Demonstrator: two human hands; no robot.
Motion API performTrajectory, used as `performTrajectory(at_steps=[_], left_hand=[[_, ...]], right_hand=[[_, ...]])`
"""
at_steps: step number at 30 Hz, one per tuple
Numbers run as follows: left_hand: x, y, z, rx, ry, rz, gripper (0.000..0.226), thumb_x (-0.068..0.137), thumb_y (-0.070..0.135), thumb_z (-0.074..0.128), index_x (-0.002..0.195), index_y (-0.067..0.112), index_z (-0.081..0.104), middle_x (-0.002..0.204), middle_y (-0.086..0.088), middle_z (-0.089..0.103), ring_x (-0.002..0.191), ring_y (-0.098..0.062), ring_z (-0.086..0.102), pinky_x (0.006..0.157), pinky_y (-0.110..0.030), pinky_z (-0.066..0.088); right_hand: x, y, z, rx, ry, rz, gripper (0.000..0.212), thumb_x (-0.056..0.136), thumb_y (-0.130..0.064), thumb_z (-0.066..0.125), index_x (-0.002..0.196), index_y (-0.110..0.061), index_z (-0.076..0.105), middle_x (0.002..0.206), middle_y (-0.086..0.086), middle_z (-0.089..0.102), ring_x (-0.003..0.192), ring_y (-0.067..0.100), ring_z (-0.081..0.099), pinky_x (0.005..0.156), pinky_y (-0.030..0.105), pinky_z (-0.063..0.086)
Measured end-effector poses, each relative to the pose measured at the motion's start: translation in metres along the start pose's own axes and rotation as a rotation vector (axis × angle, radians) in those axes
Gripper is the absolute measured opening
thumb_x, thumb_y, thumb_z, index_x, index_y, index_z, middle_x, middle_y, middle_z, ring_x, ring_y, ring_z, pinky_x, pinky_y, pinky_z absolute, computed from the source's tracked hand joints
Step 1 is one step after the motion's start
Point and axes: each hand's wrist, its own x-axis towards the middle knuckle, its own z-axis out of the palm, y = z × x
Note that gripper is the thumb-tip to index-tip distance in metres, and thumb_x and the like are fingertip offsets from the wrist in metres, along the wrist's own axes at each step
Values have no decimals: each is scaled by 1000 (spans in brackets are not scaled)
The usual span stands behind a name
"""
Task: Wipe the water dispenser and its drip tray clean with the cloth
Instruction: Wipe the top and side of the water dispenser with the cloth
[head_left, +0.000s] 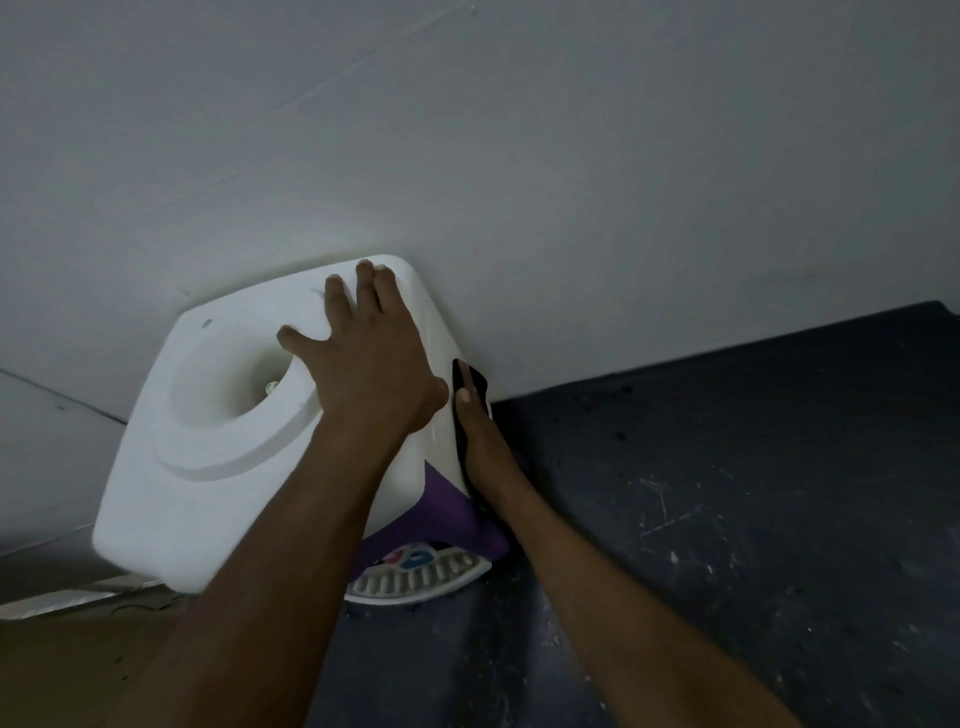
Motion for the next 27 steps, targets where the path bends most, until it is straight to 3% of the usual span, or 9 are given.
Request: performTrajectory(at_steps=[6,14,18,21,27], left_hand=[[0,4,2,25,32,0,111,82,41,73,157,9,-2,169,-5,-2,156,-28,-1,110,-73,22],[-1,3,1,-2,35,10,111,82,43,72,158,11,-2,169,-5,-3,156,-27,-2,111,-73,20],[-3,3,1,-10,43,7,110,82,42,73,158,11,-1,169,-5,-3,156,-27,-1,111,-73,20],[-3,3,2,1,43,9,111,82,42,72,158,10,-3,169,-5,-3,156,-27,-1,111,-73,21],[-5,4,0,11,40,9,110,84,42,71,158,10,-4,170,-6,-4,156,-27,-1,112,-74,20]], right_hand=[[-30,44,-6,-22,-19,-29,56,110,-47,27,164,-36,15,170,-16,19,156,2,17,131,44,14],[15,1,-10,-88,11,37,54,112,-47,20,164,-36,12,170,-8,17,155,12,18,125,31,16],[-12,17,-6,-13,13,20,53,111,-47,26,163,-39,18,168,-15,23,149,-1,25,119,23,21],[-36,38,-7,32,15,24,52,110,-47,28,162,-41,20,166,-21,27,147,-9,28,123,26,23],[-4,12,-11,-17,44,173,62,104,-66,22,161,-43,19,166,-10,27,149,6,22,112,26,14]])
